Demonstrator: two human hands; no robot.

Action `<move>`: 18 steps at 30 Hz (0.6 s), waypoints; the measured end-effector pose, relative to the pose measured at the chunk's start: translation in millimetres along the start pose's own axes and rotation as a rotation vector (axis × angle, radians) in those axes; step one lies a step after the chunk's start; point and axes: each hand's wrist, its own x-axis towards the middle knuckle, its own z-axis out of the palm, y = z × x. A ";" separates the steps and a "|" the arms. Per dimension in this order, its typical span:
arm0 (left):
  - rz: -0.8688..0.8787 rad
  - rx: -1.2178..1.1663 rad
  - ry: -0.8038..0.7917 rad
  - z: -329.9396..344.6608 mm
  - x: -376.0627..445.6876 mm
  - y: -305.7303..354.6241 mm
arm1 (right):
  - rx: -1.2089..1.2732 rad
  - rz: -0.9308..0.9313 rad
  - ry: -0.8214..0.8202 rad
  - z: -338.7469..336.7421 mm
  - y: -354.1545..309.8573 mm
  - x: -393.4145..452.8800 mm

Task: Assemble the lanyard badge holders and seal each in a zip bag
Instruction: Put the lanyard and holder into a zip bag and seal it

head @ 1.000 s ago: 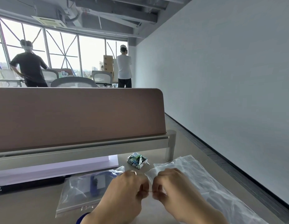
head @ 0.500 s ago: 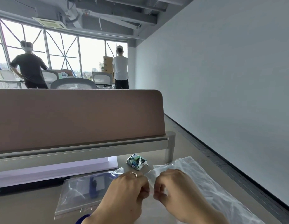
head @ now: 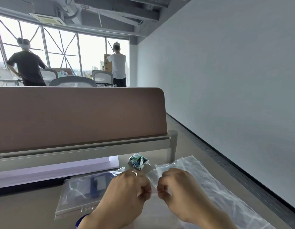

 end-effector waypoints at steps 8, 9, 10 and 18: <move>-0.012 0.050 -0.037 1.7 -0.5 7.3 | 0.012 0.001 0.005 1.5 -4.3 1.3; -0.022 0.064 -0.023 1.5 -0.7 5.6 | 0.027 0.015 0.011 -0.1 -2.5 1.2; -0.036 0.070 -0.013 0.6 -1.5 5.6 | 0.036 0.021 0.018 -1.9 -0.8 0.8; 0.019 0.009 0.003 5.3 -3.5 9.6 | -0.009 -0.093 -0.044 -3.9 -6.4 -0.5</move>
